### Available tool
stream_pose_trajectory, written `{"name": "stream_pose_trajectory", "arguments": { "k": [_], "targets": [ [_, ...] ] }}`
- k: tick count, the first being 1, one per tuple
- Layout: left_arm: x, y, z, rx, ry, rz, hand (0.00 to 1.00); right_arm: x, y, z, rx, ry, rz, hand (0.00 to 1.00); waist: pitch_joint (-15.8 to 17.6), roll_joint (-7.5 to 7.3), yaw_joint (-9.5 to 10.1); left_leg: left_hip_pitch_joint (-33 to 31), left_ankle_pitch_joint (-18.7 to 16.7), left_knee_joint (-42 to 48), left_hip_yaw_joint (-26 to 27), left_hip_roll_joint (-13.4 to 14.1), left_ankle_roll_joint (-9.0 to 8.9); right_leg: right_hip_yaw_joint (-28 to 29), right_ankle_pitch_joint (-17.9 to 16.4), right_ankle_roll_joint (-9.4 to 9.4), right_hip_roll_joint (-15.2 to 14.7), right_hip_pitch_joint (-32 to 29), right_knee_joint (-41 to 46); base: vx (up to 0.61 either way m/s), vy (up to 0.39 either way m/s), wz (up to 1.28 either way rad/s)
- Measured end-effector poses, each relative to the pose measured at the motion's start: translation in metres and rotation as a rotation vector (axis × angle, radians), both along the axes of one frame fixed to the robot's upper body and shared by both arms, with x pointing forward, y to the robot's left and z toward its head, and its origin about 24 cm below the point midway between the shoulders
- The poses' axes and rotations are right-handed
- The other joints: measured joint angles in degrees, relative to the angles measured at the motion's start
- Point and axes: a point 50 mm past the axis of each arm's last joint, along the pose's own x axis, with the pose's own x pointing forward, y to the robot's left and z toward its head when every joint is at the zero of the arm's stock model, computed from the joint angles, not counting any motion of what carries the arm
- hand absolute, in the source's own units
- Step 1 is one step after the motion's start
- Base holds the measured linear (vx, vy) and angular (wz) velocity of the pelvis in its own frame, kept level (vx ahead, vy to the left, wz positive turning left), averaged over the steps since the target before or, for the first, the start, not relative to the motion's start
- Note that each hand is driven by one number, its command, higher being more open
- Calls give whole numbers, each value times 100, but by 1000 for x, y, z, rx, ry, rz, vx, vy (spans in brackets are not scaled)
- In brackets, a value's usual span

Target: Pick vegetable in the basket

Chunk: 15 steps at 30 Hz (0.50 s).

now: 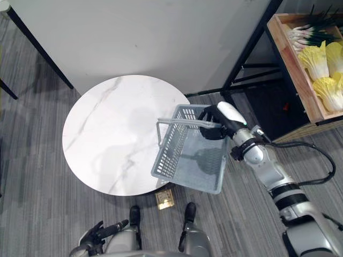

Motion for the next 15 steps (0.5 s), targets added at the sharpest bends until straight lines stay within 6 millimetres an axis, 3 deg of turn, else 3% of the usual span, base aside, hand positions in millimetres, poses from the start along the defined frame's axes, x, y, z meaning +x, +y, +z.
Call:
{"name": "stream_pose_trajectory", "arguments": {
  "k": [4, 9, 15],
  "targets": [
    [-1, 0, 0, 1, 2, 2, 100, 2, 6, -1, 282, -30, -40, 0, -11, 21, -26, 25, 0, 23, 9, 14, -2, 13, 0, 0, 11, 27, 0, 2, 9, 0],
    [-4, -5, -3, 6, 13, 17, 100, -4, 33, -5, 574, -19, 21, 0, -74, 135, -26, 69, 0, 24, 15, 18, -2, 18, 0, 0, 13, 70, -1, 4, 29, -1],
    [-6, -9, -5, 8, 24, 32, 100, -7, 47, -13, 625, 34, 58, 0, -106, 193, -19, 238, 4, -36, 32, 24, -11, 26, -9, 7, 21, 227, -31, 3, 6, 0]
  ]
}}
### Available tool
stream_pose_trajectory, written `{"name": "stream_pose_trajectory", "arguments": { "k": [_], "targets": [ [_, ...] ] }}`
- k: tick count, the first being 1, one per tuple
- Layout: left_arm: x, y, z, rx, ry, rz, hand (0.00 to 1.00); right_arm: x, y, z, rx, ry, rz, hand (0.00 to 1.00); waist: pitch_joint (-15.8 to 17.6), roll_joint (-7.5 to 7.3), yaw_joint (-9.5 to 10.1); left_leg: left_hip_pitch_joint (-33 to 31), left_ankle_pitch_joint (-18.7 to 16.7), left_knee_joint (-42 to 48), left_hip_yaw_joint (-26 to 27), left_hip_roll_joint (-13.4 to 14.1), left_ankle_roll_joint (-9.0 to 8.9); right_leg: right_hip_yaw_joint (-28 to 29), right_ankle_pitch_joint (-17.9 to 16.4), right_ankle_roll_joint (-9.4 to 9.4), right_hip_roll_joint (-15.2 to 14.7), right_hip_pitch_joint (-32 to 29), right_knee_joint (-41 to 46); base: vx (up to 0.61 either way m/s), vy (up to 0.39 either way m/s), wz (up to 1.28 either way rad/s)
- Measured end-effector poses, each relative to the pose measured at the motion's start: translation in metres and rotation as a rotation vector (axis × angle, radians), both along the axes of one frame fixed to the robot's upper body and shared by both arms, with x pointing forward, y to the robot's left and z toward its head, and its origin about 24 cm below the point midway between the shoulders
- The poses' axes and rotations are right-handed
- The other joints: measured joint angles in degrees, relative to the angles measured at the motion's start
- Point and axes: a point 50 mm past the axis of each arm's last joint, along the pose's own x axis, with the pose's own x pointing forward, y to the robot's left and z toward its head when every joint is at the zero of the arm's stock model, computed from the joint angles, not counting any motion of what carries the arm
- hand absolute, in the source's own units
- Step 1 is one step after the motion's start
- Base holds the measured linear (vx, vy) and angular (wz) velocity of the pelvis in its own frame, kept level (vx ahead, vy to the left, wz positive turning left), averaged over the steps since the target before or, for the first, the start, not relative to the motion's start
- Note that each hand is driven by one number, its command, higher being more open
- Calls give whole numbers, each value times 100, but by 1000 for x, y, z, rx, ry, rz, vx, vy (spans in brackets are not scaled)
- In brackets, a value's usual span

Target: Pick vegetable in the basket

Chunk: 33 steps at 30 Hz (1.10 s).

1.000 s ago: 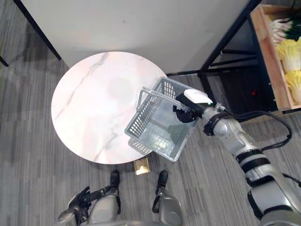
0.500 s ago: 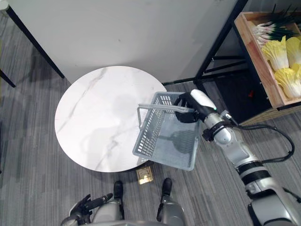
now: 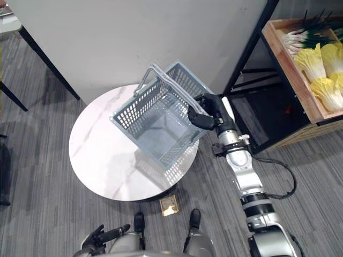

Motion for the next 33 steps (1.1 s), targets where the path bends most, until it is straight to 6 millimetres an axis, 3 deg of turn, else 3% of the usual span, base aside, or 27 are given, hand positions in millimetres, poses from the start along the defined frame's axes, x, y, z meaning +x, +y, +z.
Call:
{"name": "stream_pose_trajectory", "arguments": {
  "k": [9, 15, 33],
  "targets": [
    [-6, 0, -2, 11, 23, 10, 100, -8, -2, -23, -12, 122, 20, 0, -45, 68, -95, 119, 22, -150, 106, 18, -16, 90, 0, 2, 40, 14, -58, 25, 26, -5],
    [-7, 0, -2, 22, 33, -10, 100, -9, -2, -25, -22, 137, 38, 0, -88, 84, -162, 153, 22, -185, 117, 19, -17, 97, 0, 2, 46, 38, -75, 6, 5, -1],
    [-25, 2, -6, 42, 101, -18, 100, -30, -10, -11, -223, 115, 203, 0, -340, 65, -275, 448, -52, -243, 384, 66, -62, 325, -8, 10, 118, 181, -139, 9, 6, -7]
  ]
}}
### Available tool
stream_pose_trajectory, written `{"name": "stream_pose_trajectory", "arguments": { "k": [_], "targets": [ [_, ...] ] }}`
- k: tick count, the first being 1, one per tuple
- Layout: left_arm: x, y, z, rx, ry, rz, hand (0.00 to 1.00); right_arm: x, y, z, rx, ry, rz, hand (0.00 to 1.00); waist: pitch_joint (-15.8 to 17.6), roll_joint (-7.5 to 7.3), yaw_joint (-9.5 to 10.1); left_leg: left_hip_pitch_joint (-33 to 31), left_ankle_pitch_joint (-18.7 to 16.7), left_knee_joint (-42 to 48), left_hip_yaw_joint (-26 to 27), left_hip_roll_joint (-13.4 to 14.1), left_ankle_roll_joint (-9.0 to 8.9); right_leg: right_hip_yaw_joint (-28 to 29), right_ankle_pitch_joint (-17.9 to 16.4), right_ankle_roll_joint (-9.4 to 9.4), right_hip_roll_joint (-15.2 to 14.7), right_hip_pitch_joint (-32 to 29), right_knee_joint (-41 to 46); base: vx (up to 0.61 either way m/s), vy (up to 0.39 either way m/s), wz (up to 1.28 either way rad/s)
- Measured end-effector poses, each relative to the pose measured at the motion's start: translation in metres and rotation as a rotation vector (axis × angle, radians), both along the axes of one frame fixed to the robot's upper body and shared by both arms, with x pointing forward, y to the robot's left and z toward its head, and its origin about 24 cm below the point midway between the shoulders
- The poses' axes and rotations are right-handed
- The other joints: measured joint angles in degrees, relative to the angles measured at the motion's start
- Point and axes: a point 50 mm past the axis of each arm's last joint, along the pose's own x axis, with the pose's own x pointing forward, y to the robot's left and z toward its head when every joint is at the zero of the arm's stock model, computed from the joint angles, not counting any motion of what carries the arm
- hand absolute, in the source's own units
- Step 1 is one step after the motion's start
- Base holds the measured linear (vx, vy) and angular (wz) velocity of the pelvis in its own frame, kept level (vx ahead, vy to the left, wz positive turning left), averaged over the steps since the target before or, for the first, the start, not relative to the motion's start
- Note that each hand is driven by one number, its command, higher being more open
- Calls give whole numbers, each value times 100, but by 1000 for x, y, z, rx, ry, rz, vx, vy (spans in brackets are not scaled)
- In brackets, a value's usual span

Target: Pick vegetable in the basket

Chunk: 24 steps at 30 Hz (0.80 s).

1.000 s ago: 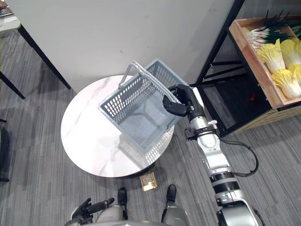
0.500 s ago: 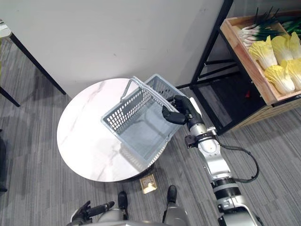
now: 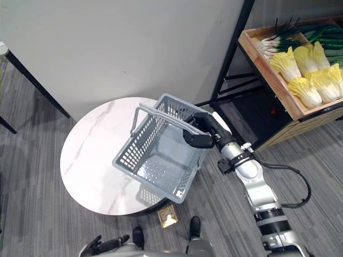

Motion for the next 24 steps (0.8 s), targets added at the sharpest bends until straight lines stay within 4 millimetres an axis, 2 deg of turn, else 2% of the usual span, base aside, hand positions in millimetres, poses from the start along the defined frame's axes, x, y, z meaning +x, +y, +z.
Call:
{"name": "stream_pose_trajectory", "arguments": {
  "k": [5, 8, 10, 11, 13, 14, 15, 16, 17, 18, 19, 20, 21, 23, 24],
  "targets": [
    [-5, -1, -1, -7, 10, 11, 100, -7, -6, -9, -3, 28, -19, 0, -8, 33, -17, -123, -738, 1203, 85, 223, -8, 186, -337, 13, 63, 42, 593, 13, 22, -21],
    [-5, 0, -1, 1, 16, -20, 100, -17, -10, -17, 7, 41, -38, 0, 2, 31, -51, -115, -1075, 1727, 247, 309, 31, 476, -381, 22, 91, 12, 875, -51, 104, -38],
    [-4, 2, 0, 7, 18, -53, 100, -24, -13, -19, 35, 40, -61, 0, 14, -7, -80, -119, -1222, 1911, 443, 303, 88, 723, -350, 83, 71, -98, 1008, -118, 145, -55],
    [-2, 5, 1, 10, 14, -66, 100, -27, -13, -16, 50, 24, -68, 0, 38, -82, -136, -148, -1308, 2034, 620, 253, 186, 824, -292, 171, 18, -219, 1048, -226, 179, -85],
    [5, 10, 3, 26, 4, -90, 100, -28, -11, -7, 64, -23, -61, 0, 116, -210, -193, -166, -1314, 2011, 949, 127, 325, 948, 183, 273, 3, -544, 993, -273, 146, -117],
    [6, 8, 3, 15, -1, -89, 100, -26, -8, 0, 73, -66, -42, 0, 199, -138, -172, -209, -1234, 1942, 1340, 336, 477, 470, -138, -317, -20, -861, 1690, -204, 34, -106],
    [6, 8, 3, 13, -4, -91, 100, -27, -8, 1, 74, -82, -35, 0, 212, -128, -223, -209, -1209, 1941, 1428, 385, 464, 49, -535, -678, -110, -1026, 2482, -213, 78, -106],
    [5, 9, 3, 13, -4, -89, 100, -28, -7, 3, 73, -98, -25, 0, 210, -129, -291, -202, -1221, 2105, 1587, 507, 493, -576, -992, -820, -371, -1055, 3598, -203, 142, -96],
    [7, 16, 5, 26, -14, -71, 100, -27, -6, 7, 75, -126, -12, 0, 202, -250, -266, -361, -1409, 2630, 1765, 537, 586, -970, -917, -683, -534, -1098, 3725, -203, 157, -105],
    [9, 17, 6, 25, -26, -53, 100, -26, -5, 9, 75, -138, -3, 0, 214, -306, -238, -543, -1565, 2723, 1682, 474, 662, -1075, -879, -659, -406, -1043, 3359, -260, 171, -161],
    [7, 13, 4, 3, -26, -32, 100, -23, 0, 12, 82, -152, 19, 0, 133, -158, 50, -585, -1450, 2438, 1818, 563, 758, -864, -988, -640, -111, -777, 2799, -285, 179, -170],
    [4, 13, 4, 5, -25, -13, 100, -22, 6, 13, 90, -160, 47, 0, 113, -241, 52, -546, -1358, 2402, 2111, 579, 745, -1008, -1618, -774, -416, -662, 3842, -269, 176, -161],
    [4, 15, 4, 12, -24, -12, 100, -23, 9, 12, 92, -161, 59, 0, 100, -248, 16, -534, -1346, 2412, 2216, 577, 786, -1046, -1798, -558, -561, -400, 4002, -148, 75, -106],
    [5, 18, 5, 24, -28, -26, 100, -21, 21, 12, 93, -162, 105, 0, 12, -321, 145, -620, -1269, 2442, 2658, 701, 805, -1193, -2006, -235, -763, 129, 3519, -172, -66, -108],
    [6, 18, 6, 25, -37, -21, 100, -19, 28, 14, 92, -166, 137, 0, -15, -356, 179, -650, -1209, 2448, 2885, 814, 795, -1411, -2051, -173, -780, 196, 3198, -220, -129, -127]
  ]
}}
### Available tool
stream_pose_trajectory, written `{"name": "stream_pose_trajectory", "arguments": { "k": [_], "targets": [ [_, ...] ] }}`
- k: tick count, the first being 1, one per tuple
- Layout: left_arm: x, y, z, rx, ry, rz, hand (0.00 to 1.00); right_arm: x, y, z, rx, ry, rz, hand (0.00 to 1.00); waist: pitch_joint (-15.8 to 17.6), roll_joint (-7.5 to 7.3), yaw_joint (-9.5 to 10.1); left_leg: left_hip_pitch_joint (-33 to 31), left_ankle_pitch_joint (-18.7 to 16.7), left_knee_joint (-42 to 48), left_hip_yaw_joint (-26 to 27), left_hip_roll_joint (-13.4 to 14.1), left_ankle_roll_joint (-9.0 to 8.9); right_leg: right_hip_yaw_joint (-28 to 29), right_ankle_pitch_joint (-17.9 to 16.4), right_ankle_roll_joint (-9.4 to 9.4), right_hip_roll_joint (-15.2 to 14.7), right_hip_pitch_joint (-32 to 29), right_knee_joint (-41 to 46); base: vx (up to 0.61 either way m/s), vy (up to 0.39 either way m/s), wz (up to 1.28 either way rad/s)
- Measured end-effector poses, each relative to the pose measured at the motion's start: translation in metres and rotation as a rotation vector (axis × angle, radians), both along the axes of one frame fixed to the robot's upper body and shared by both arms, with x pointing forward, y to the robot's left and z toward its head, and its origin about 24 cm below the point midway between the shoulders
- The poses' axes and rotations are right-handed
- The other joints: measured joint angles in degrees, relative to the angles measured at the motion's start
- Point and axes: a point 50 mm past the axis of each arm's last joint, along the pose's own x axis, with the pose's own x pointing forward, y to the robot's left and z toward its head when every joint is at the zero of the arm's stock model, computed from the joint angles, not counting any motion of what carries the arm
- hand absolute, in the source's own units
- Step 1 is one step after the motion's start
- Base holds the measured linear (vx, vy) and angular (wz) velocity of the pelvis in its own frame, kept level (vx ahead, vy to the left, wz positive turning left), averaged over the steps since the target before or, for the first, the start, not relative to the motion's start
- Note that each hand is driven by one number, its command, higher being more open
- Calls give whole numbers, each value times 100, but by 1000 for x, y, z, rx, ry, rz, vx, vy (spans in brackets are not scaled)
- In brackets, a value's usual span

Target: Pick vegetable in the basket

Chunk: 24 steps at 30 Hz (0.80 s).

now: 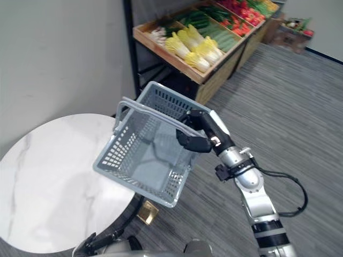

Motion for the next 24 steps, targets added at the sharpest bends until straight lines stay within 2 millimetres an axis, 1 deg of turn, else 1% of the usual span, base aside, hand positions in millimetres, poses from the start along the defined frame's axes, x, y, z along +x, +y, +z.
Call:
{"name": "stream_pose_trajectory", "arguments": {
  "k": [2, 3, 4, 5, 6, 8, 10, 11, 13, 15, 16, 18, 19, 20, 21, 22, 23, 24],
  "targets": [
    [0, 1, 0, 3, -10, 21, 100, 1, 13, 0, -9, 2, 54, 0, -9, 24, 84, -13, 126, 15, 397, 181, -56, -439, -102, 26, 107, 39, -581, -211, -178, -114],
    [0, -4, -1, -6, -15, 40, 100, 0, 16, -3, -19, 13, 74, 0, -41, 132, 101, 0, 208, 18, 556, 273, -136, -418, -88, 41, 287, 43, -904, -187, -188, -85],
    [-2, -7, -2, -13, -9, 43, 100, -1, 17, -5, -27, 25, 79, 0, -78, 212, 65, 2, 281, -22, 589, 331, -170, -381, -11, -5, 386, 46, -1026, -169, -187, -62],
    [-6, -11, -4, -20, 0, 45, 100, -3, 15, -8, -42, 42, 79, 0, -133, 298, -16, 26, 434, -145, 618, 393, -226, -342, 68, -60, 523, 65, -1177, -144, -181, -28],
    [-7, -11, -4, -19, 5, 42, 100, -4, 11, -10, -56, 54, 67, 0, -160, 321, -65, 64, 563, -252, 633, 424, -261, -313, 86, -88, 605, 62, -1204, -132, -185, -20],
    [-9, -10, -4, -11, 13, 25, 100, -6, 7, -11, -79, 65, 59, 0, -177, 313, -154, 96, 742, -421, 635, 439, -279, -313, 91, -98, 685, 36, -1190, -104, -170, -6],
    [-9, -10, -4, -4, 18, 10, 100, -8, 2, -13, -100, 74, 51, 0, -177, 312, -174, 130, 863, -526, 645, 451, -275, -322, 70, -130, 721, -15, -1125, -106, -164, -5],
    [-9, -10, -4, -3, 18, 4, 100, -9, 0, -14, -107, 80, 47, 0, -177, 314, -182, 138, 908, -534, 647, 467, -257, -322, 30, -189, 712, -73, -998, -96, -138, -5],
    [-8, -10, -4, 6, 22, 1, 100, -11, -3, -15, -102, 85, 35, 0, -177, 314, -226, 148, 947, -499, 628, 506, -266, -321, -70, -238, 701, -139, -788, -73, -117, -1],
    [-8, -9, -3, 17, 26, -3, 100, -10, -5, -12, -95, 73, 23, 0, -168, 319, -281, 163, 952, -390, 582, 572, -267, -327, -185, -303, 670, -182, -545, -73, -110, 3],
    [-9, -9, -3, 18, 28, -4, 100, -10, -8, -8, -92, 55, 13, 0, -156, 337, -308, 184, 953, -260, 513, 648, -268, -327, -252, -346, 669, -172, -400, -92, -134, -4],
    [-9, -9, -4, 13, 28, -1, 100, -10, -11, 0, -87, 25, -2, 0, -112, 358, -312, 172, 955, 48, -32, 745, -270, -234, -408, -431, 698, -95, -277, -97, -172, -28],
    [-9, -10, -4, 0, 24, 18, 100, -9, -12, 2, -79, 18, -5, 0, -56, 385, -308, 146, 971, 348, -775, 751, -245, -18, -493, -483, 744, -35, -177, -105, -184, -86],
    [-10, -12, -5, -16, 16, 43, 100, -9, -11, 2, -61, 22, -1, 0, -42, 395, -278, 25, 1063, 689, -1649, 662, -106, 340, -515, -494, 816, -49, -160, -110, -145, -126],
    [-10, -14, -5, -22, 12, 49, 100, -9, -8, 1, -35, 26, 11, 0, -20, 376, -243, -68, 728, 714, -2335, 416, -319, 665, -505, -483, 839, -117, -167, -77, -13, -180],
    [-12, -18, -6, -36, 10, 42, 100, -9, -6, 2, -20, 25, 26, 0, -24, 426, -206, -64, 344, 487, -3158, -76, -617, 1138, -422, -495, 892, -297, -221, -35, 100, -190],
    [-14, -21, -7, -52, 12, 42, 100, -8, -3, 3, -15, 22, 35, 0, -21, 489, -188, -60, 181, 249, -3594, -356, -696, 1449, -283, -517, 978, -420, -319, 0, 136, -198],
    [-16, -25, -8, -69, 13, 48, 100, -8, -2, 3, -11, 21, 39, 0, -5, 567, -196, -43, 102, -59, -3949, -593, -720, 1728, -123, -541, 1079, -492, -453, 15, 133, -149]
  ]
}}
